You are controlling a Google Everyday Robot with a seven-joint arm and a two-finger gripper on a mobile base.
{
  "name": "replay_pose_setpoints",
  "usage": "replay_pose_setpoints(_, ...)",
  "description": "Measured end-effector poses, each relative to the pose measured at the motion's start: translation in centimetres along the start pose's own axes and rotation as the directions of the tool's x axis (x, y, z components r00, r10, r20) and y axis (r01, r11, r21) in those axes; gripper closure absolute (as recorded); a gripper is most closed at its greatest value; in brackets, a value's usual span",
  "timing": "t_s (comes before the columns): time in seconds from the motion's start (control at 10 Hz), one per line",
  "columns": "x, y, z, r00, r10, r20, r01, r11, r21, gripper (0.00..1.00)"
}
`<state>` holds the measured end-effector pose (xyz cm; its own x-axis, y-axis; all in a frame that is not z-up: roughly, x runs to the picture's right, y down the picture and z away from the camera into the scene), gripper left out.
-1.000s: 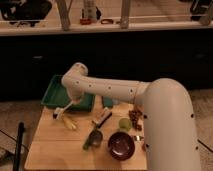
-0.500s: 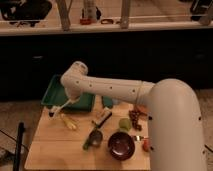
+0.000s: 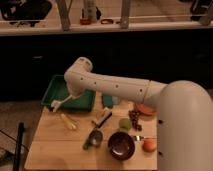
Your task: Wipe tray with brush
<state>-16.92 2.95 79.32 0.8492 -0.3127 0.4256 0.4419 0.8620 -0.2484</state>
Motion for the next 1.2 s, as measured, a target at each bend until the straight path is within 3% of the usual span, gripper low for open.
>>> replay_pose_setpoints(0.2,0.8,-0.9,-0.4,1.0,0.013,-0.014,-0.013,1.0,-0.007,1.0)
replay_pose_setpoints(0.8,6.7,-3.0,-0.9,0.994,0.102,-0.048,-0.103,0.995,-0.014,1.0)
replay_pose_setpoints(0.9,8.4,-2.9,-0.2,0.99,0.127,-0.061,-0.129,0.991,-0.023,1.0)
replay_pose_setpoints(1.2,10.3,-2.4,3.1,0.983,0.161,-0.09,-0.165,0.985,-0.046,1.0)
